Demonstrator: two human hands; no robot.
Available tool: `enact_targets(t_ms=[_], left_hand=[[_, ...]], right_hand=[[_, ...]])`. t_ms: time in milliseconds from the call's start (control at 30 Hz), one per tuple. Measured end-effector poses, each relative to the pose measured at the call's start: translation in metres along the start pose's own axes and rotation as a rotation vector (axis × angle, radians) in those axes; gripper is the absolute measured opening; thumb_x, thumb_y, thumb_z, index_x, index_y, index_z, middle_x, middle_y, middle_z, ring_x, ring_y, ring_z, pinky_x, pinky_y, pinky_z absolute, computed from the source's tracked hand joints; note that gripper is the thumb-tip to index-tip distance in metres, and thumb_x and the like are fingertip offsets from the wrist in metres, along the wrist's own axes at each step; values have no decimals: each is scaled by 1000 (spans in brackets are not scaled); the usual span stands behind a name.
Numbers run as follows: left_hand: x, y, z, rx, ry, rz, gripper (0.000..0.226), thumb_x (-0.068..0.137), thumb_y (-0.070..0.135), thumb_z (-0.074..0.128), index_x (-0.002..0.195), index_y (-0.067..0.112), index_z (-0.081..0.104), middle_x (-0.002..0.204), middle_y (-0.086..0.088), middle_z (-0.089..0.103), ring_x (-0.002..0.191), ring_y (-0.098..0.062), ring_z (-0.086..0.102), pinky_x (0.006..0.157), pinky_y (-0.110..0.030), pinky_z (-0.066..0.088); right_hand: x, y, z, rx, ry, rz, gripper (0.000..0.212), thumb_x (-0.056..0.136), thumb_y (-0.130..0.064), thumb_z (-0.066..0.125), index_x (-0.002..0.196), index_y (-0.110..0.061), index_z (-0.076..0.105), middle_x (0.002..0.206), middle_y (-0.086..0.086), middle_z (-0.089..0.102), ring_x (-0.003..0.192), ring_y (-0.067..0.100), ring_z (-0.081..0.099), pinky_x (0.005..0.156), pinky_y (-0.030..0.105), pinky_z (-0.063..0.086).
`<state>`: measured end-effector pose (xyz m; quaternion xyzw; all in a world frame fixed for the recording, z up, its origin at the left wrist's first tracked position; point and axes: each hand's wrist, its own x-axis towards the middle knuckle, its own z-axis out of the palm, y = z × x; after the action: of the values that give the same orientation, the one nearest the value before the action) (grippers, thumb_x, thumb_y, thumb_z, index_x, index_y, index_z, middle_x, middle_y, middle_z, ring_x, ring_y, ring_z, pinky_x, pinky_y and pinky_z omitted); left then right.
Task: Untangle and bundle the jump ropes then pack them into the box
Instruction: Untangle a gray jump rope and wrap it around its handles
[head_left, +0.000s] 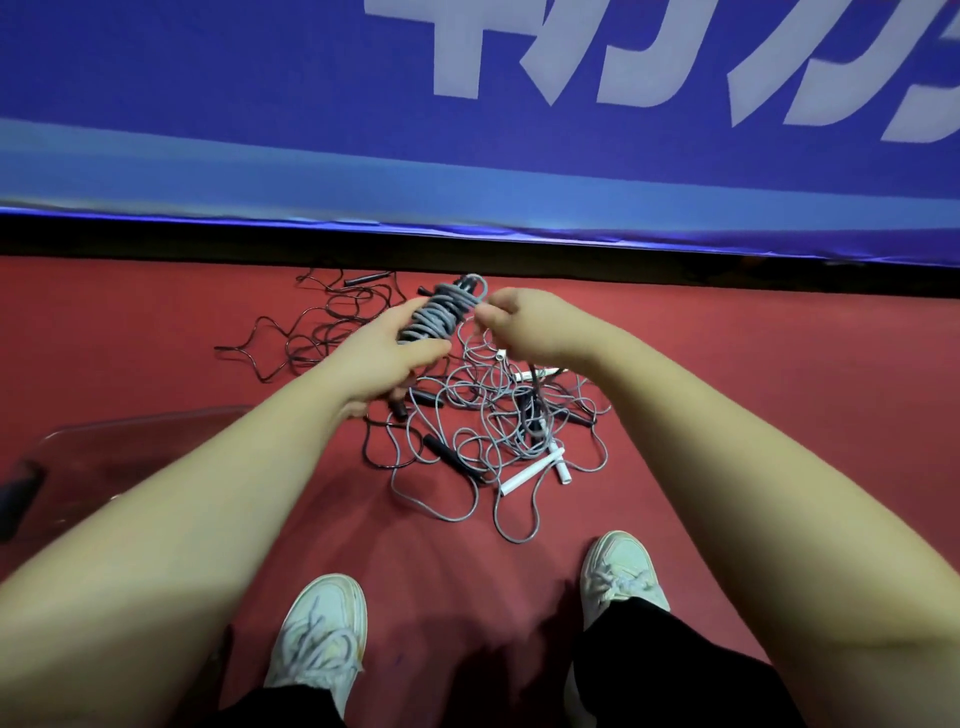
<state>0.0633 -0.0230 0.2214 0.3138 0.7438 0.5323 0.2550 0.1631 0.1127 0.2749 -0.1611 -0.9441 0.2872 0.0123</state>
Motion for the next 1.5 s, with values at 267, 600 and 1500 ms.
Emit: enact_targets(t_ms=[267,600,1500], left_hand=[[-8,0,-11,-121,2,209,54,88,8,63,127,39,41,111,14,61,82,3,59,70,-10,45],[-18,10,-18,83,14,411,64,80,7,73,121,47,45,117,20,52,108,10,53,98,-11,38],[-27,12,-33,256,-522,244,52,81,23,71,123,49,54,120,27,60,99,10,58,81,-8,43]], right_hand=[[-6,22,9,517,-259,-126,33,103,-31,30,83,-16,53,64,-5,45,69,15,47,80,36,41],[-7,44,12,468,-241,-157,28,101,-26,36,96,-21,63,71,1,50,70,10,50,75,23,43],[7,28,-9,-506,-317,-140,12,95,-21,53,89,-15,61,72,-4,55,66,16,49,59,21,40]])
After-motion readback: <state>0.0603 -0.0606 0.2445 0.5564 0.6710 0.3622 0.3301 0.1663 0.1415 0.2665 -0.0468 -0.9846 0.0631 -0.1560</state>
